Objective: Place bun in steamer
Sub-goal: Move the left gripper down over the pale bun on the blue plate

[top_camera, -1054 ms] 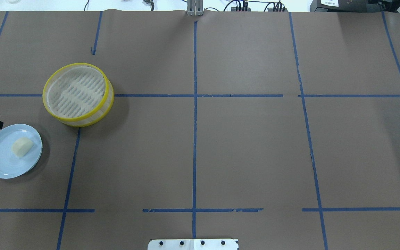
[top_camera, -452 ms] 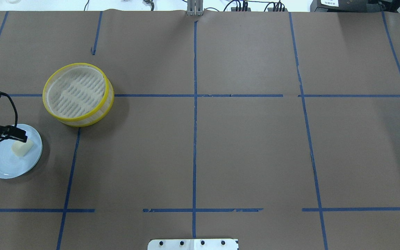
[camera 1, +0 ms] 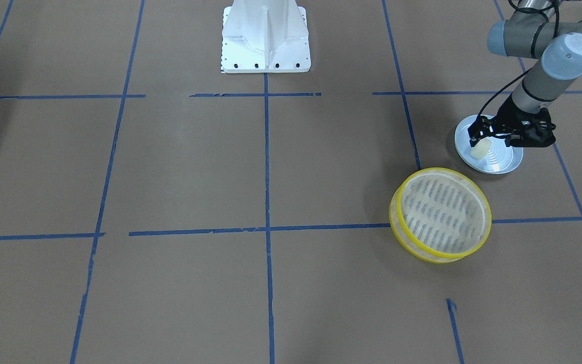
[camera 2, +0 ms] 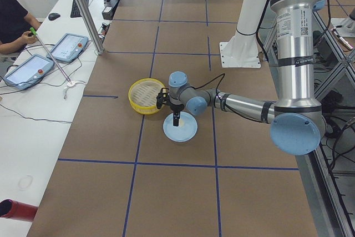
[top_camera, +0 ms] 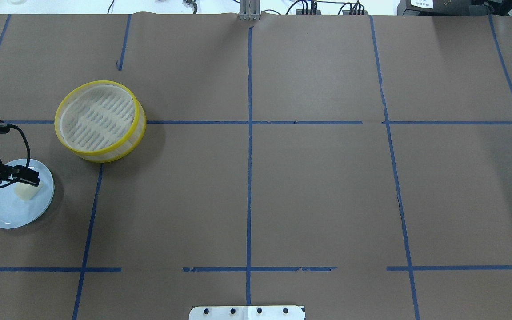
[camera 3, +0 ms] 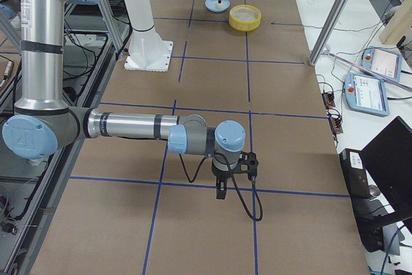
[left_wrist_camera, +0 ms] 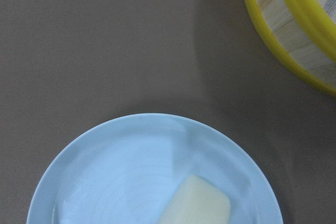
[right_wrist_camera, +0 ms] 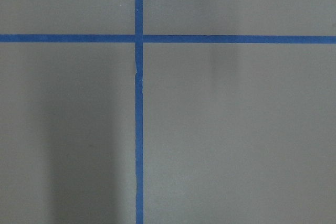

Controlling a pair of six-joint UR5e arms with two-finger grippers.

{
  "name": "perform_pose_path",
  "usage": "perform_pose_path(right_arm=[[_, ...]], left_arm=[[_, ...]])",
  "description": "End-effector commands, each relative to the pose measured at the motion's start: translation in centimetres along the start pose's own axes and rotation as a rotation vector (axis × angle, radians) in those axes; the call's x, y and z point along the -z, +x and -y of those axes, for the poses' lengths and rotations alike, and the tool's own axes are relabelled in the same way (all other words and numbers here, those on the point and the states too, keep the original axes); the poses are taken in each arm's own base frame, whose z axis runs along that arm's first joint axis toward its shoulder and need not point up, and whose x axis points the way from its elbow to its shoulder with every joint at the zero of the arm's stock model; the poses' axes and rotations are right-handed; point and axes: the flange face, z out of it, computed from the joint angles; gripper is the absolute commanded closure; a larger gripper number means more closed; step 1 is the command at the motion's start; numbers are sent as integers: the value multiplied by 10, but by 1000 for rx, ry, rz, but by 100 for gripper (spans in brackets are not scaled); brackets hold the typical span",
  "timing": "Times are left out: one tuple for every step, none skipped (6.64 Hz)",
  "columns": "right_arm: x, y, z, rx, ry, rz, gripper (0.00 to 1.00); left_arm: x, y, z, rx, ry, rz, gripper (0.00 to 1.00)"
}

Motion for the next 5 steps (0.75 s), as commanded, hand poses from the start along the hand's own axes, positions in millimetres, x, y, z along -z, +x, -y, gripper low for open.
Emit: perform_pose_path(right_arm=[[0, 0, 0, -1, 1, 0, 0], [0, 0, 0, -1, 1, 0, 0], [0, 0, 0, -1, 1, 0, 0], [0, 0, 0, 0, 0, 0, 0], [0, 0, 0, 1, 0, 0, 0]], left_arm=[[-15, -9, -1, -24, 16, -18, 0], [-19, -13, -2, -29, 23, -28, 0], [-19, -11, -3, -31, 15, -36, 0], [-17, -8, -3, -35, 15, -42, 0], [-18, -4, -5, -42, 11, -44, 0]])
